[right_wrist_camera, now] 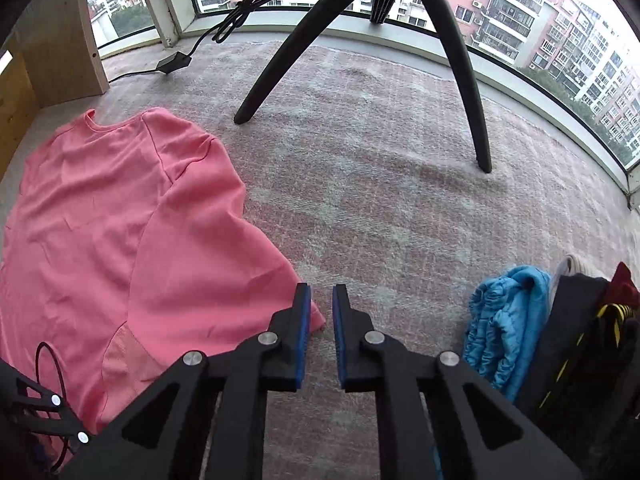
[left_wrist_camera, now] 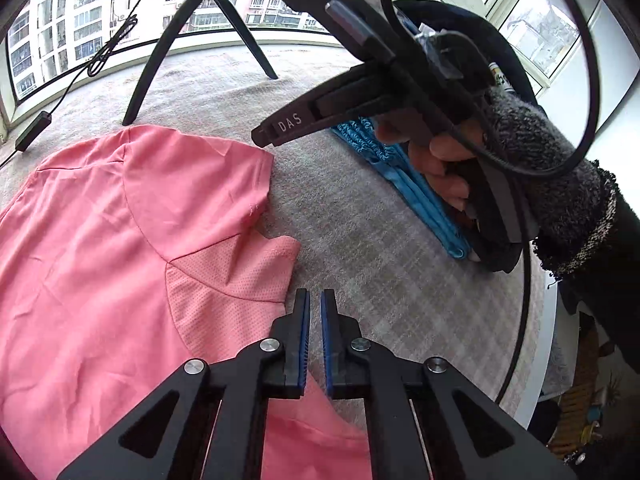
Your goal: Fold clothes
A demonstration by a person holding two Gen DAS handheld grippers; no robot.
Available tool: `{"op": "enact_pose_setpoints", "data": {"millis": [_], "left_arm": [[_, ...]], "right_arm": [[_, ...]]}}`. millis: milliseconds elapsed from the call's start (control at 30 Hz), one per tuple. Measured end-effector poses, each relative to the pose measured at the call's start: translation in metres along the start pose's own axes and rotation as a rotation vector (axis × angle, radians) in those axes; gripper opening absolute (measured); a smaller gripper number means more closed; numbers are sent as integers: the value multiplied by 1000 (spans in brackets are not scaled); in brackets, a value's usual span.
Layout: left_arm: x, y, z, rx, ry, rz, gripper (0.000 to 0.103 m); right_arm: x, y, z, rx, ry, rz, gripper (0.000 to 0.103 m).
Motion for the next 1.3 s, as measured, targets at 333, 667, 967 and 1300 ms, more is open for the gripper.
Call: {"op": "enact_pose_setpoints", "data": {"millis": [333,667,967,1300], "left_arm": [[14,211,-96,-225,133,274,22],[50,289,-215,-229,263,534,23],[62,310,-304,-175,288,550,28],[70,314,-377,-128,289,547,31]], "right_arm": [[24,125,-26,-304,-112,329,26],[93,135,-119,-145,-184,315,29],[157,149,-202,-86,-204,220,29],[173,160,-302,-35,-256,104,38]]}}
Point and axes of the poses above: each gripper's, at about its wrist camera, not at the fingertips, and y roughly against the way its jaws point, x to its left, z to its top, the point moved 3 cm from there along -y, roughly the way its jaws point, and after that the axes turned 5 degrees about y, right-handed, at the moved point
